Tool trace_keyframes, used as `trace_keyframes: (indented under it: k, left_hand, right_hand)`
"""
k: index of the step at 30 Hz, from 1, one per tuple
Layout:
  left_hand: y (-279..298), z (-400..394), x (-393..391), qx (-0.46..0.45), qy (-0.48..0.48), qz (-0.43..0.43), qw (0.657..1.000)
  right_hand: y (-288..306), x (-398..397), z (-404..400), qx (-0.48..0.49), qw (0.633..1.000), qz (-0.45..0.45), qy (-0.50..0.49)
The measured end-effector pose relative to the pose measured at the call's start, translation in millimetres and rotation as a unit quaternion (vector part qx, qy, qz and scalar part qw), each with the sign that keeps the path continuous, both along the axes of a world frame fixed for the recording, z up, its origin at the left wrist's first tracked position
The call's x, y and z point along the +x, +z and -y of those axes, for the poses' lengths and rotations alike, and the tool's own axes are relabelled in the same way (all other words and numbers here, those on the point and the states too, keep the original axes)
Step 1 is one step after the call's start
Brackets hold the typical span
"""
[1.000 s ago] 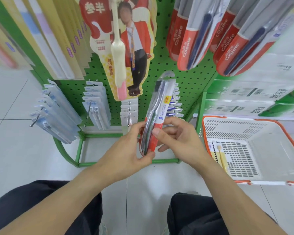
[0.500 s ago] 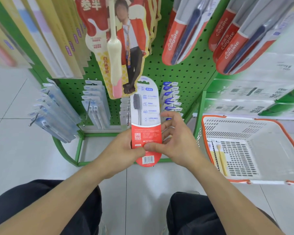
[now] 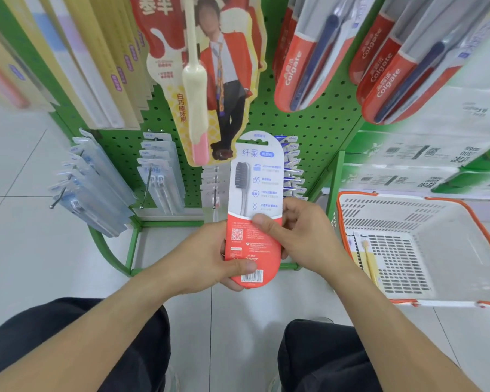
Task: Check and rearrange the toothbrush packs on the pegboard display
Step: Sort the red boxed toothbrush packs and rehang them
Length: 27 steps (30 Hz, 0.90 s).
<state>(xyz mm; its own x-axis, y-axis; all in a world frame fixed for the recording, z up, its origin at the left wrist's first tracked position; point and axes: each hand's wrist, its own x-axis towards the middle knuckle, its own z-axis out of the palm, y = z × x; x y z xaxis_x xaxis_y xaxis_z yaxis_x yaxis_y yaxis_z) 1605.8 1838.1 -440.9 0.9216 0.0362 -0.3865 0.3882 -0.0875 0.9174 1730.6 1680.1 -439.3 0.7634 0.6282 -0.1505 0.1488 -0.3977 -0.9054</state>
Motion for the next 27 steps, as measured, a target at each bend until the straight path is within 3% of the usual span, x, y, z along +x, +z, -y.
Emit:
trace_keyframes:
  k: [7,13,16,27]
  left_hand:
    - [-3.2,0.7,0.3,-0.039,-0.013,-0.048,0.998]
    - [-6.4,5.0,1.6,-0.073,0.053,-0.030,0.995]
    - [-10.3,5.7,0.9,-0.049,0.091,-0.018,0.994]
    - [-6.7,6.9,2.4,0.052,0.070,-0.017,0.996]
  right_hand:
    - [0.6,-1.4,-0.9,-0.039,0.998,-0.040,0.029]
    - [5.5,3.0,2.3,-0.028,0.994,-0.093,0.055]
    - [4.9,1.7,4.7,-0.055,0.990,-0.108,0.079]
    - [11.0,6.8,9.3,-0.099,0.973,-0.114,0.172]
